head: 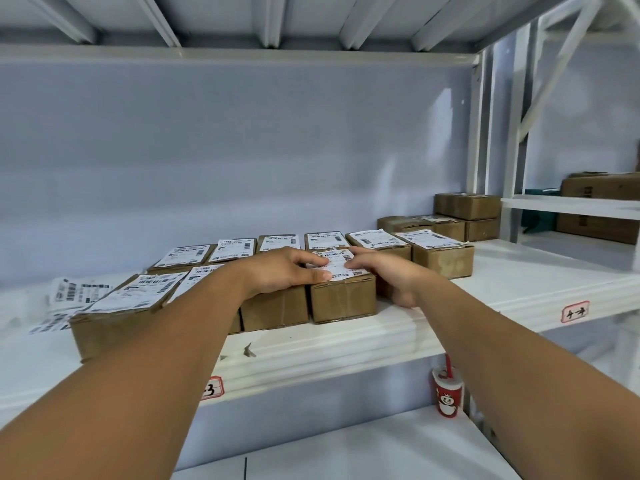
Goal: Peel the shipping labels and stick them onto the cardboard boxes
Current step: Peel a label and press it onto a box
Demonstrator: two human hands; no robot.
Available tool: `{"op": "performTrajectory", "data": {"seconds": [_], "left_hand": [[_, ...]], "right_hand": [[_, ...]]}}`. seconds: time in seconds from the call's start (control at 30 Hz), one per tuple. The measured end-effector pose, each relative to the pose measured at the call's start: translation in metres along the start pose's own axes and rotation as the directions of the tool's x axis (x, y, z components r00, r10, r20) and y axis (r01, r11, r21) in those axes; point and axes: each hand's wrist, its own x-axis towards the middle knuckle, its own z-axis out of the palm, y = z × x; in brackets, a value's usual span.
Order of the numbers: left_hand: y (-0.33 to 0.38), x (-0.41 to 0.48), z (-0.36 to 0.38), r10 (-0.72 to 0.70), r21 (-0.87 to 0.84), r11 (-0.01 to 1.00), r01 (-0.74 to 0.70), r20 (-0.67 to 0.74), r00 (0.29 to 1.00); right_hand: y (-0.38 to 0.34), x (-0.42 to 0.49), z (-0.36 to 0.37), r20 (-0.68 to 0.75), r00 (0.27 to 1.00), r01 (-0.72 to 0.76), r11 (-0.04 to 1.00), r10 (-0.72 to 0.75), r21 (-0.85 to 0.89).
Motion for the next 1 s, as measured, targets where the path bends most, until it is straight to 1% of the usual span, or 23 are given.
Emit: {"op": "performTrajectory", "data": {"seconds": [0.07,0.13,0.23,0.37,0.47,0.6,0.67,0.73,0.8,0.87,0.93,0.97,1.0], "left_hand": [[0.0,0.0,0.001,-0.001,-0.003,1.0,0.001,-0.003,1.0],[0.001,-0.001,0.001,0.004,0.008,1.0,-0.004,-0.007,1.0],[0.002,-0.002,0.0,0.008,0.016,1.0,-0.008,-0.01,1.0],[0.003,-0.005,0.001,0.014,0.012,1.0,-0.014,-0.002,1.0],[0.003,-0.006,0.002,0.023,0.043,0.999,-0.022,-0.003,1.0],[0.003,-0.006,0.001,0.031,0.031,0.999,-0.031,-0.003,1.0],[0.003,-0.006,0.002,0.044,0.048,0.998,-0.044,-0.012,0.999],[0.003,-0.007,0.004,0.063,0.072,0.995,-0.062,-0.021,0.998],[0.006,-0.007,0.008,0.076,0.115,0.991,-0.071,-0.044,0.996],[0.009,-0.009,0.012,0.109,0.182,0.979,-0.088,-0.11,0.988],[0.008,-0.009,0.016,0.195,0.3,0.945,-0.128,-0.208,0.958],[0.007,-0.011,0.018,0.25,0.383,0.914,-0.136,-0.265,0.931],[0.005,-0.013,0.022,0.326,0.495,0.859,-0.135,-0.325,0.888]], "right_hand": [[0.0,-0.001,-0.004,0.029,1.0,-0.011,1.0,0.01,0.005],[0.002,0.0,-0.008,0.069,0.997,0.02,1.0,-0.022,0.02],[0.003,-0.006,-0.012,0.15,0.986,0.053,0.994,-0.067,0.096],[0.003,-0.015,-0.015,0.215,0.971,0.089,0.991,-0.108,0.096],[0.005,-0.017,-0.015,0.217,0.967,0.122,0.99,-0.136,0.076],[0.01,-0.015,-0.013,0.165,0.97,0.169,0.984,-0.177,0.062],[0.012,-0.013,-0.012,0.144,0.972,0.184,0.983,-0.185,0.018],[0.012,-0.013,-0.011,0.126,0.973,0.191,0.981,-0.194,0.034],[0.012,-0.015,-0.011,0.116,0.969,0.205,0.973,-0.217,0.111],[0.012,-0.017,-0.011,0.116,0.965,0.212,0.961,-0.235,0.179],[0.014,-0.013,-0.011,0.07,0.966,0.238,0.961,-0.249,0.138],[0.015,-0.011,-0.012,0.04,0.966,0.25,0.964,-0.255,0.088],[0.017,-0.008,-0.012,0.019,0.967,0.253,0.966,-0.254,0.052]]}}
